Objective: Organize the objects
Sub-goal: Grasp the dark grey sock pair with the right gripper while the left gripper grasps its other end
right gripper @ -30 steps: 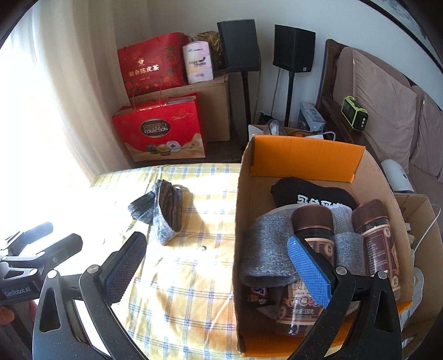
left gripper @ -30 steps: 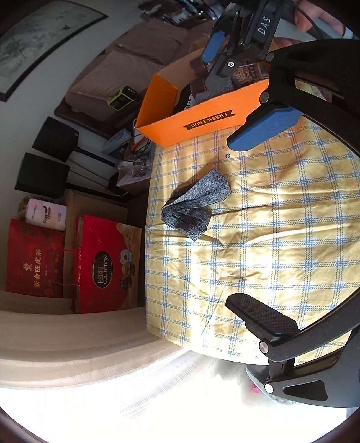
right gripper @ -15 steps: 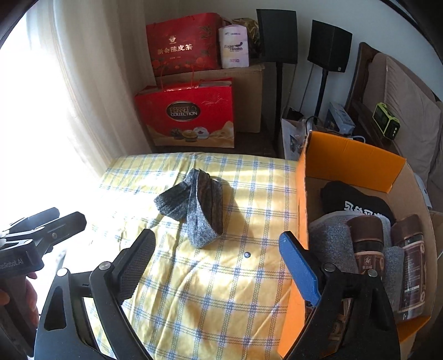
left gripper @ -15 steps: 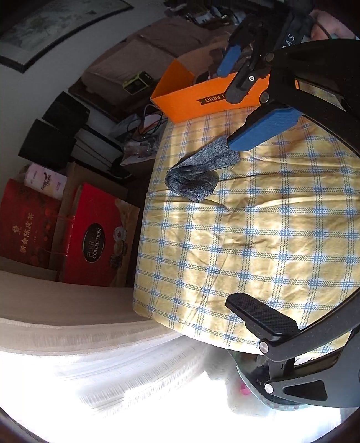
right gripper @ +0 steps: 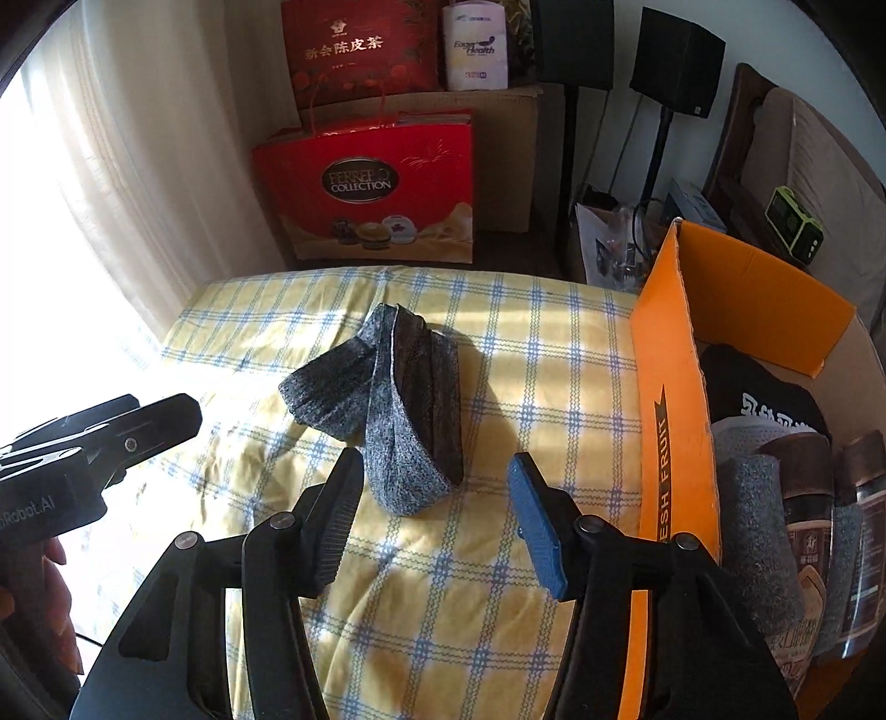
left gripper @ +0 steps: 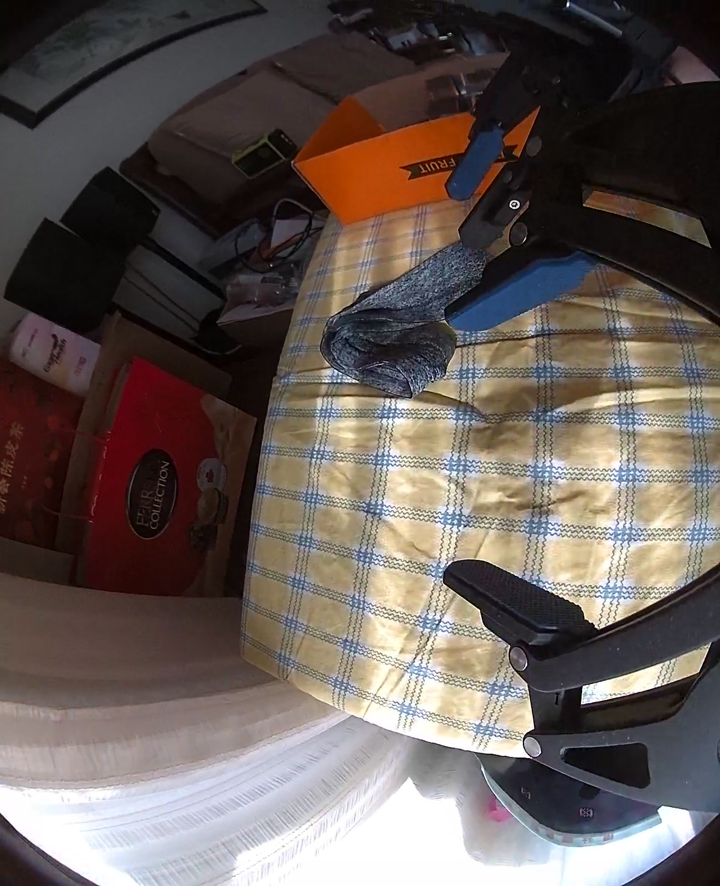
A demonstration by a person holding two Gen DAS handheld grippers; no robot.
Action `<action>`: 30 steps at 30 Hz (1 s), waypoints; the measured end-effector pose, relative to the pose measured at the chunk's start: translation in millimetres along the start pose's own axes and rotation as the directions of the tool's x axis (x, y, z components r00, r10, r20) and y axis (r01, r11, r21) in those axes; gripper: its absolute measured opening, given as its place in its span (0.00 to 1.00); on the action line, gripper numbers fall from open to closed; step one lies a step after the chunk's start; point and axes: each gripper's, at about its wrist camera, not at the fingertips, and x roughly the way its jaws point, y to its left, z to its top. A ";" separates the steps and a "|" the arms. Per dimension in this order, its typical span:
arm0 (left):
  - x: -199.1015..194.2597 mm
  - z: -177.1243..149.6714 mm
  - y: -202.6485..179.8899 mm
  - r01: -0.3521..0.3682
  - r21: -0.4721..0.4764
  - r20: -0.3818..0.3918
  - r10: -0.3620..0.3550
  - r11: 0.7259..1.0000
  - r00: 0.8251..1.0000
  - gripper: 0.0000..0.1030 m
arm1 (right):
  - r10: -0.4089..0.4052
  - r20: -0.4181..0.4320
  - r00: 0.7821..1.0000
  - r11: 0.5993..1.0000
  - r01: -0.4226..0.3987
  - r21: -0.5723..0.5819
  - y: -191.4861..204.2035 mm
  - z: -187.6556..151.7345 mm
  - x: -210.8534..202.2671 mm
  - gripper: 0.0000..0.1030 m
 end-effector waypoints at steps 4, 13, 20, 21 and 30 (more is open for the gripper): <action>18.8 3.8 -4.4 -0.009 0.020 -0.021 0.010 1.000 1.000 0.74 | 0.007 -0.020 1.000 1.000 -0.007 0.001 -1.0 -2.3 15.1 0.51; 52.2 9.7 -11.6 0.024 0.027 -0.088 -0.021 0.999 0.996 0.57 | 0.027 -0.043 0.999 1.000 -0.027 0.005 -1.8 -3.5 40.0 0.43; 63.3 12.2 -23.3 0.038 0.043 -0.096 -0.034 0.998 0.995 0.56 | 0.058 -0.055 0.997 0.998 -0.056 0.030 -4.0 -3.3 51.0 0.38; 64.3 12.0 -25.0 0.039 0.047 -0.097 -0.034 0.998 0.995 0.53 | 0.060 -0.056 0.997 0.998 -0.059 0.031 -4.0 -3.5 51.8 0.33; 62.7 13.5 -33.9 0.072 0.056 -0.107 -0.066 0.996 0.992 0.08 | 0.078 -0.048 0.996 0.996 -0.077 0.040 -4.7 -2.4 48.6 0.16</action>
